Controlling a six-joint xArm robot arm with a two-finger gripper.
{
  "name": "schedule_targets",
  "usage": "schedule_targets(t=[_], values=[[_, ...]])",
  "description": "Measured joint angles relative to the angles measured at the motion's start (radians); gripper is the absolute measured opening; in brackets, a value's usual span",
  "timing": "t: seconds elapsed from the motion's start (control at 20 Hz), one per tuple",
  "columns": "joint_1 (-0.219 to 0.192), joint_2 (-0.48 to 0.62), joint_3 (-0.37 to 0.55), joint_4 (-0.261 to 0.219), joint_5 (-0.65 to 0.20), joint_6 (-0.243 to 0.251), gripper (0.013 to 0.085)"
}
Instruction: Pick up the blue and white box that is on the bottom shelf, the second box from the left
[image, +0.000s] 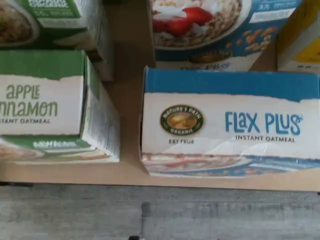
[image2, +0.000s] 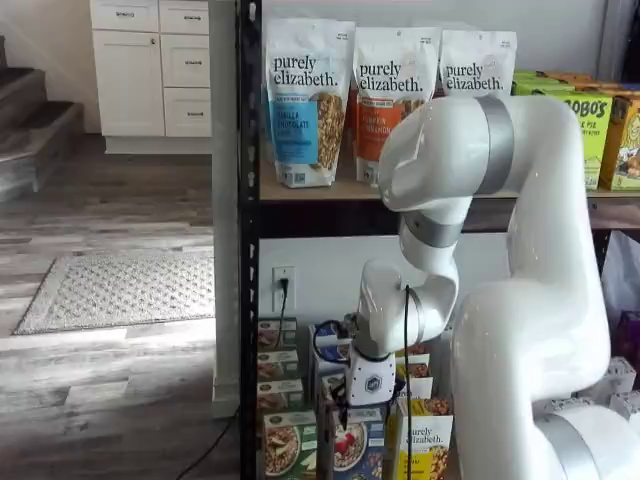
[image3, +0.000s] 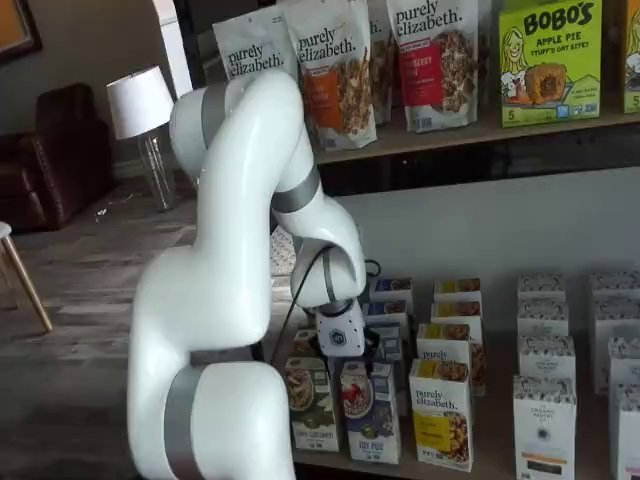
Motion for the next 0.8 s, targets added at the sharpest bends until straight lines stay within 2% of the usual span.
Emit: schedule_targets(t=[0.3,0.8], values=[[-0.009,0.037,-0.034,0.007,-0.029,-0.016,0.085],[-0.016,0.074,-0.085,0.009,-0.018,-0.025,0.085]])
